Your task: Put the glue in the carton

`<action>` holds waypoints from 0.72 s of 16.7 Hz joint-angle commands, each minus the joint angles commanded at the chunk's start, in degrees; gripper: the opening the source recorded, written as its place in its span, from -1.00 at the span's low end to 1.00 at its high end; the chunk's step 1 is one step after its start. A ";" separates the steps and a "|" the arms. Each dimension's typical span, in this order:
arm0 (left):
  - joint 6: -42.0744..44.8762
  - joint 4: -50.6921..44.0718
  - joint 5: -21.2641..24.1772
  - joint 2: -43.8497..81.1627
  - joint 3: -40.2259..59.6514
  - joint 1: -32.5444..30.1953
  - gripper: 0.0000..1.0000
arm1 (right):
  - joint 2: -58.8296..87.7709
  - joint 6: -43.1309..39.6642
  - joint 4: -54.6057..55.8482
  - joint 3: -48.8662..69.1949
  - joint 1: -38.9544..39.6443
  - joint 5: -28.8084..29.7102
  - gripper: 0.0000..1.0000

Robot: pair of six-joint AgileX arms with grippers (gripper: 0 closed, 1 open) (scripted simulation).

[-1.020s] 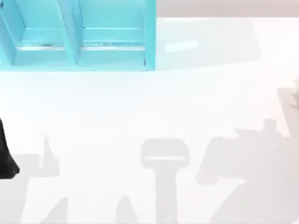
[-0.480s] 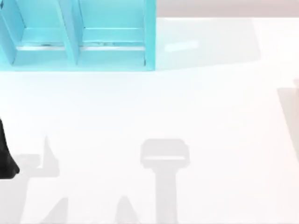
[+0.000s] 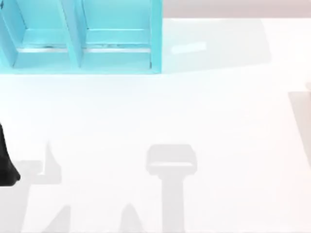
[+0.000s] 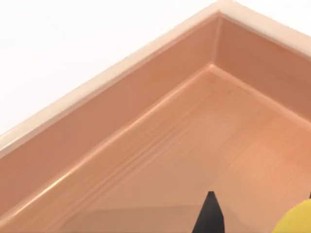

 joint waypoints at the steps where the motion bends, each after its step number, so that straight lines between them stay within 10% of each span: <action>1: 0.00 0.00 0.00 0.00 0.00 0.00 1.00 | -0.05 0.84 1.16 -0.49 0.38 -0.05 -1.00; 12: 0.00 0.00 0.00 0.00 0.00 0.00 1.00 | -0.68 17.47 24.85 -10.02 7.80 -1.66 -1.00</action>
